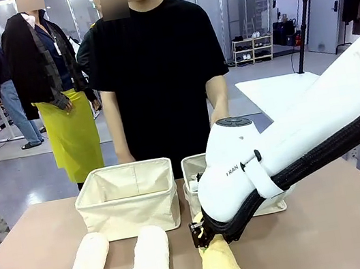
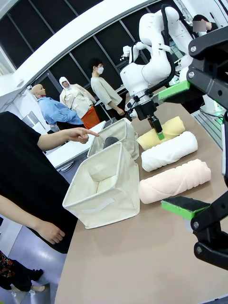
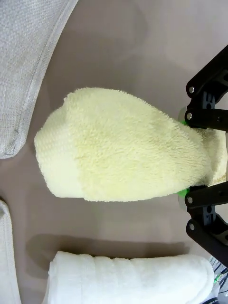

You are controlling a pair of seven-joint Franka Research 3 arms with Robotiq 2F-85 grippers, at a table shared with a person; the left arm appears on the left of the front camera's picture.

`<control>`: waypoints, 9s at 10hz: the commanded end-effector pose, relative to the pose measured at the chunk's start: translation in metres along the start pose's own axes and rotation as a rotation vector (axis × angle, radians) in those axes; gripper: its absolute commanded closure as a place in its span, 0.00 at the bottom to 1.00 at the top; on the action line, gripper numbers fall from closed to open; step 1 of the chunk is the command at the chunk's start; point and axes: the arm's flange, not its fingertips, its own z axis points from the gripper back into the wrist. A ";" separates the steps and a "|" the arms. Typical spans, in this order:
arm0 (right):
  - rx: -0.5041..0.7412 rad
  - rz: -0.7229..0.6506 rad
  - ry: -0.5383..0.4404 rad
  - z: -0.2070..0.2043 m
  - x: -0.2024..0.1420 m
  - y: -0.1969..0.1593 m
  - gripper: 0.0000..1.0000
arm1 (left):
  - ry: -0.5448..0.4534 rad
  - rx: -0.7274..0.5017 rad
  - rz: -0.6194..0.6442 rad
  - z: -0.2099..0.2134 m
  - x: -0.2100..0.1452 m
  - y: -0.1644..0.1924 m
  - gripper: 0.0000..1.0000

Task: Divide the towels into two baskets.
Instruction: Pick up one hotel-folded towel from the bottom of the table and place it in the Fabric basket indicated by the person.

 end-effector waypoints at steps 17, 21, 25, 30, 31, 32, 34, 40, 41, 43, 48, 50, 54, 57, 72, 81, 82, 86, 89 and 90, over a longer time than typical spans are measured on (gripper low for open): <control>-0.372 1.040 0.015 0.203 0.106 0.012 0.58 | -0.005 -0.010 -0.007 0.002 0.000 -0.002 0.00; -0.365 1.060 0.051 0.196 0.110 0.010 0.58 | -0.005 -0.010 -0.007 0.002 0.000 -0.002 0.00; -0.432 1.472 0.023 0.158 0.164 -0.018 0.58 | -0.005 -0.010 -0.007 0.002 0.000 -0.002 0.00; -0.229 1.560 0.148 0.120 0.191 -0.054 0.58 | -0.005 -0.010 -0.007 0.002 0.000 -0.002 0.00; -0.232 1.549 0.166 0.113 0.193 -0.054 0.58 | -0.005 -0.010 -0.007 0.002 0.000 -0.002 0.00; -0.216 1.526 0.169 0.109 0.194 -0.055 0.36 | -0.005 -0.010 -0.007 0.002 0.000 -0.002 0.00; -0.212 1.521 0.176 0.108 0.192 -0.055 0.00 | -0.005 -0.010 -0.007 0.002 0.000 -0.002 0.00; -0.216 1.528 0.172 0.104 0.191 -0.058 0.00 | -0.005 -0.010 -0.007 0.002 0.000 -0.002 0.00; -0.216 1.528 0.172 0.104 0.191 -0.058 0.00 | -0.005 -0.010 -0.007 0.002 0.000 -0.002 0.00; -0.216 1.528 0.172 0.104 0.191 -0.058 0.00 | -0.005 -0.010 -0.007 0.002 0.000 -0.002 0.00; -0.216 1.528 0.172 0.104 0.191 -0.058 0.00 | -0.005 -0.010 -0.007 0.002 0.000 -0.002 0.00; -0.216 1.528 0.172 0.104 0.191 -0.058 0.00 | -0.005 -0.010 -0.007 0.002 0.000 -0.002 0.00; -0.151 1.456 0.093 0.174 0.149 -0.070 0.00 | -0.005 -0.010 -0.007 0.002 0.000 -0.002 0.00; 0.085 1.166 -0.063 0.235 0.082 -0.133 0.00 | -0.005 -0.010 -0.007 0.002 0.000 -0.002 0.00; 0.941 -0.012 -0.609 0.171 -0.232 -0.510 0.00 | -0.005 -0.010 -0.007 0.002 0.000 -0.002 0.00; 0.941 -0.012 -0.609 0.171 -0.232 -0.510 0.00 | -0.005 -0.010 -0.007 0.002 0.000 -0.002 0.00; 0.941 -0.012 -0.609 0.171 -0.232 -0.510 0.00 | -0.005 -0.010 -0.007 0.002 0.000 -0.002 0.00; 0.941 -0.012 -0.609 0.171 -0.232 -0.510 0.00 | -0.005 -0.010 -0.007 0.002 0.000 -0.002 0.00; 0.941 -0.012 -0.609 0.171 -0.232 -0.510 0.00 | -0.005 -0.010 -0.007 0.002 0.000 -0.002 0.00; 0.941 -0.012 -0.609 0.171 -0.232 -0.510 0.00 | -0.005 -0.010 -0.007 0.002 0.000 -0.002 0.00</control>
